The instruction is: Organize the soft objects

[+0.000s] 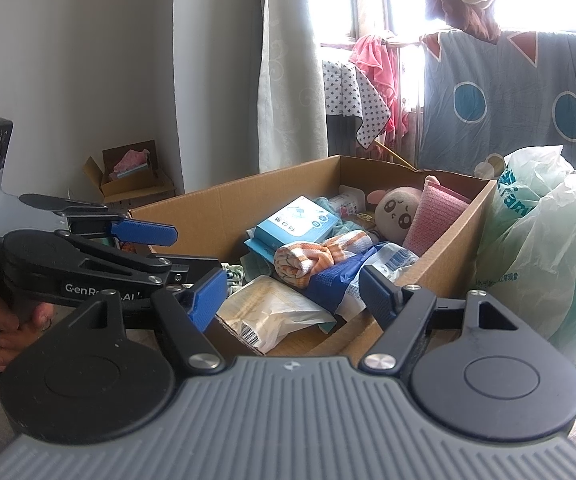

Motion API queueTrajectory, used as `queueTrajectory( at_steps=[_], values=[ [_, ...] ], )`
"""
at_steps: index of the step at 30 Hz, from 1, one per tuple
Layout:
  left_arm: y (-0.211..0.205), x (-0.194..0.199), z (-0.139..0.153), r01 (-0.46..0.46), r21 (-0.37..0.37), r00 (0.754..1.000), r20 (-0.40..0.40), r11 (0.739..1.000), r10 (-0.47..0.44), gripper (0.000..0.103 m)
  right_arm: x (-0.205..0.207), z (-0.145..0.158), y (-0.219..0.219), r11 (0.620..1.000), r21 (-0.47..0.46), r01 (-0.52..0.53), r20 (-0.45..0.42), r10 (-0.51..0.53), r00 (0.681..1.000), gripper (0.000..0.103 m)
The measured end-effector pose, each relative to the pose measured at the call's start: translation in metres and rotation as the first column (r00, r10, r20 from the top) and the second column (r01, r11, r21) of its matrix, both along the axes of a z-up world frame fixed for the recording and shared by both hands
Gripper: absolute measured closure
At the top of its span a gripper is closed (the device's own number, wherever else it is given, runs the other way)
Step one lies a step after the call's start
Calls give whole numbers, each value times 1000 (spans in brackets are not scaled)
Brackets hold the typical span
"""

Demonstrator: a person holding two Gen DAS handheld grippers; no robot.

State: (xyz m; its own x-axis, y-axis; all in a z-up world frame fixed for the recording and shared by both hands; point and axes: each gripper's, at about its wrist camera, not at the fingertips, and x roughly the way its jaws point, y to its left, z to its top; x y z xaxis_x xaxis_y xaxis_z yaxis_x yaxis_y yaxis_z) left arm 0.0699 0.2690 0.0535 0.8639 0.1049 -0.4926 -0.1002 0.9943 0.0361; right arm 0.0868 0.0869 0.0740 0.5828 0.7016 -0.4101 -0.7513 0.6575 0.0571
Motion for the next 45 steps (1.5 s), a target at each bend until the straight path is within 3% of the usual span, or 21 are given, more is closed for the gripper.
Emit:
queueTrajectory(
  at_steps=[6, 8, 9, 10, 12, 16, 27, 31, 45],
  values=[
    [-1, 2, 2, 0, 4, 1000, -12, 1000, 0, 36, 1, 0, -3, 1000, 14, 9, 1, -9, 1000, 23],
    [-1, 3, 3, -4, 8, 1000, -18, 1000, 5, 34, 5, -2, -2, 997, -18, 81, -2, -81, 997, 1],
    [-1, 5, 3, -8, 13, 1000, -21, 1000, 8, 33, 12, -5, -2, 992, -42, 117, -37, -119, 992, 2],
    [-1, 5, 3, -15, 19, 1000, -23, 1000, 15, 29, 18, -8, -5, 990, -41, 136, -72, -139, 988, 13],
    [0, 6, 3, -23, 20, 999, -26, 1000, 23, 26, 15, -3, -14, 991, 28, 132, -63, -130, 989, 31],
    [0, 3, 1, -25, 21, 1000, -10, 999, 25, 26, 3, 3, -19, 989, 89, 120, 5, -120, 993, 28],
    [-1, 5, 3, -27, 25, 999, -22, 999, 28, 24, 4, 2, -6, 997, 52, 63, -11, -62, 998, 27],
    [0, 7, 3, -36, 27, 999, -27, 999, 36, 20, 0, 1, -2, 998, 33, 46, 2, -46, 999, 22],
    [3, 5, 1, -21, 19, 1000, -10, 1000, 21, 18, 4, 1, -4, 997, 61, 45, -23, -44, 999, 22]
  ],
)
